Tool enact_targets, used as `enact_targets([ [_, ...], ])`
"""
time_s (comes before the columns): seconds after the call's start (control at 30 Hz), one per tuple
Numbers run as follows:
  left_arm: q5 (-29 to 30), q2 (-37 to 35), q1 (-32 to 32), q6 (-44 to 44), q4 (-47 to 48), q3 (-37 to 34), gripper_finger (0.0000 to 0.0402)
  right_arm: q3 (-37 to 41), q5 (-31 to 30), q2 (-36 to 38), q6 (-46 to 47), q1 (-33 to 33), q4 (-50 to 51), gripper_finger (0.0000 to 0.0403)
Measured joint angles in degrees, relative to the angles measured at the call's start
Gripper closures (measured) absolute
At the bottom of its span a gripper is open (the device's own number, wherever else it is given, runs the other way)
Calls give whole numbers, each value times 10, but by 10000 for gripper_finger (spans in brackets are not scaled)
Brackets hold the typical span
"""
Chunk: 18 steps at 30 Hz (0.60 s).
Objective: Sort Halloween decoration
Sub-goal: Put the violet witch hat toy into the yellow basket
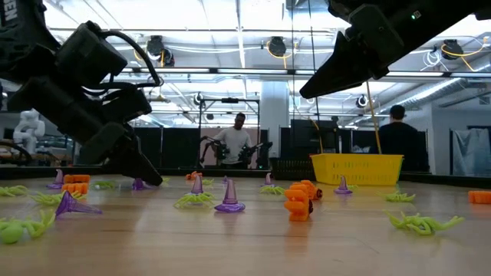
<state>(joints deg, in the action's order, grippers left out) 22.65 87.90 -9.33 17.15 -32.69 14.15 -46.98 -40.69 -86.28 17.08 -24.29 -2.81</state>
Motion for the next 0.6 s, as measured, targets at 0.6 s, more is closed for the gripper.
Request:
enact_targets([
  [0.6,-58,-118,0,-8,2,0,394,0,0,0,0,0,0,218],
])
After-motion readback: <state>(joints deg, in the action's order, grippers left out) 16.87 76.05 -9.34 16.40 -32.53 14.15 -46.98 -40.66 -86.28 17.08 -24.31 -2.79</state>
